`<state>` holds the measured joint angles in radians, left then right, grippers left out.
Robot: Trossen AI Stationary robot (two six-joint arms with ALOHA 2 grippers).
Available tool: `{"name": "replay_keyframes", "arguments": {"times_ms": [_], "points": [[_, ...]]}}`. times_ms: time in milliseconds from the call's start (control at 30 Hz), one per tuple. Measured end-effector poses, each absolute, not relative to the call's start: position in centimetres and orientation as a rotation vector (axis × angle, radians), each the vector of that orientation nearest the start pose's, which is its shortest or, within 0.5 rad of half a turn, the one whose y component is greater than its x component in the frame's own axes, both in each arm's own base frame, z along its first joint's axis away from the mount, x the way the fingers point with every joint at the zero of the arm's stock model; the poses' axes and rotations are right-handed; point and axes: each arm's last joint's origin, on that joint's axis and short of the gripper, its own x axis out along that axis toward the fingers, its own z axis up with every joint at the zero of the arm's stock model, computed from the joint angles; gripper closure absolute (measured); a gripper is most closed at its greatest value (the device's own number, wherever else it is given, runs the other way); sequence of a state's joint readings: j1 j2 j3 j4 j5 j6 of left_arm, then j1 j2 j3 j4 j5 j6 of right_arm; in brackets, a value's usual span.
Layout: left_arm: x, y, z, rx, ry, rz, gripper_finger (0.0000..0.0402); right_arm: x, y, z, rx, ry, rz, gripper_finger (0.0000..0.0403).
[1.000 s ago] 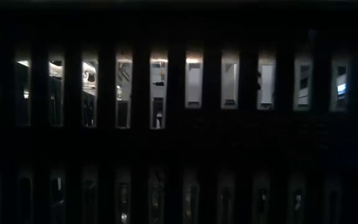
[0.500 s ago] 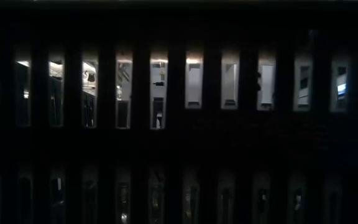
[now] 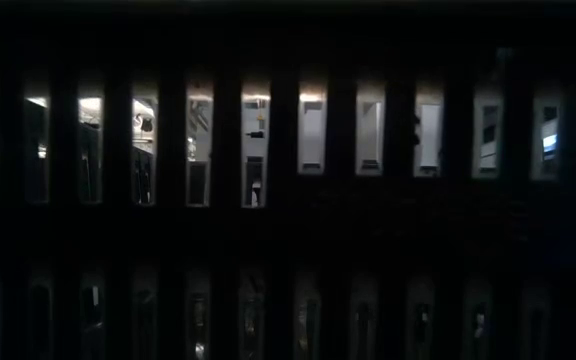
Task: Sort Halloween decoration
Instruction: Put the green skeleton toy into the center black bin
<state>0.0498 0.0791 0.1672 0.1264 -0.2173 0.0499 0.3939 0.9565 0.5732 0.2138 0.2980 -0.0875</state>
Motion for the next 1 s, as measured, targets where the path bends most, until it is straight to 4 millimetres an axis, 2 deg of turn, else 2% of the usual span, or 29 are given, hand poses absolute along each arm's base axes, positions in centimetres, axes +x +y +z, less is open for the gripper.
{"name": "replay_keyframes", "arguments": {"times_ms": [167, 333, 467, 567, 767, 867, 1000], "points": [[10.3, 1.3, 24.7, -0.080, 0.029, 0.332, 0.0401, 20.1, 6.8, 26.7, -0.141, 0.157, 0.074, 0.0311], [13.1, 1.4, 26.0, -0.193, 0.391, 0.374, 0.0401, 20.2, 6.3, 26.6, -0.118, 0.168, 0.052, 0.0311], [15.2, 1.5, 25.5, -0.280, 0.765, 0.433, 0.0401, 20.2, 6.4, 26.6, -0.112, 0.167, 0.055, 0.0311], [16.5, 1.3, 24.5, -0.356, 0.979, 0.436, 0.0401, 20.2, 6.4, 26.6, -0.108, 0.170, 0.055, 0.0311], [18.4, 0.9, 22.2, -0.506, 1.155, 0.360, 0.0401, 20.1, 6.4, 26.4, -0.099, 0.192, 0.054, 0.0311], [18.8, 0.8, 21.6, -0.532, 1.199, 0.337, 0.0401, 20.1, 6.4, 26.4, -0.095, 0.192, 0.054, 0.0311], [18.6, 0.9, 21.3, -0.540, 1.233, 0.407, 0.0401, 20.1, 6.4, 26.3, -0.097, 0.197, 0.054, 0.0311]]}}
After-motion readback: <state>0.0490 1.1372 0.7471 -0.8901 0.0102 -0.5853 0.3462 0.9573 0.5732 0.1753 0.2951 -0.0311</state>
